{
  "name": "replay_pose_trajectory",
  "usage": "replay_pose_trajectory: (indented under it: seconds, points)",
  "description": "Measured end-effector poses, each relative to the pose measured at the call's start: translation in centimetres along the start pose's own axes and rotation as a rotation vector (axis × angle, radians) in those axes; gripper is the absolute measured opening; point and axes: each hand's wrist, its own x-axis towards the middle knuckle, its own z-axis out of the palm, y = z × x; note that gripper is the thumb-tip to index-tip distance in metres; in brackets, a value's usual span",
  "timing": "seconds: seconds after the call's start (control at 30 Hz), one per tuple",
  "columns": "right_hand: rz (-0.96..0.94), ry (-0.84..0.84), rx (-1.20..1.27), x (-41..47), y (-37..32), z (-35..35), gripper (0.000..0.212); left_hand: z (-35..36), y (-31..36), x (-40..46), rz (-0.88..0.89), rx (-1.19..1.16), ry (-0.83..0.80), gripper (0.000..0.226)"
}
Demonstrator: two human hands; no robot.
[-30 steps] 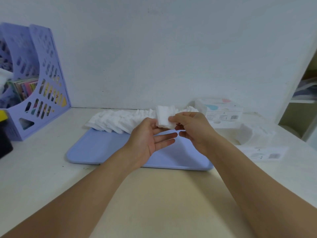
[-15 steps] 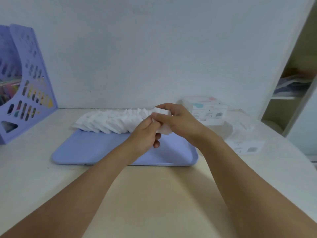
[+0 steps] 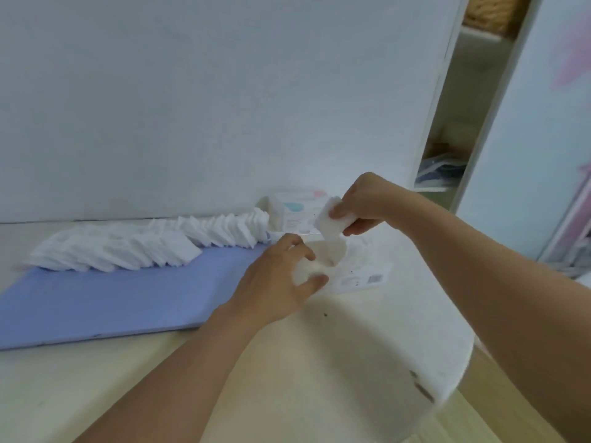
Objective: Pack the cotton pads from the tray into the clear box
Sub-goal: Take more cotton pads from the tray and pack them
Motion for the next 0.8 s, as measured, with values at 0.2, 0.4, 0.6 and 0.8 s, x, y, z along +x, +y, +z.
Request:
replay_pose_trajectory:
  seconds: [0.2, 0.4, 0.6, 0.8]
  points:
    - [-0.068, 0.112, -0.334, 2.1, 0.8, 4.4, 0.054, 0.2, -0.4, -0.1, 0.052, -0.076, -0.010, 0.020]
    - [-0.041, 0.149, -0.516, 2.7, 2.2, 5.2, 0.049, -0.1, -0.3, -0.2, 0.063, -0.027, -0.028, 0.025]
    - [0.059, 0.211, -0.630, 3.5, 3.4, 6.1, 0.091, 0.0, -0.4, -0.3, 0.049, -0.012, -0.036, 0.027]
    - [0.148, -0.001, -0.548, 4.3, 4.3, 6.7, 0.085, 0.3, -0.3, -0.3, 0.064, 0.019, -0.010, 0.030]
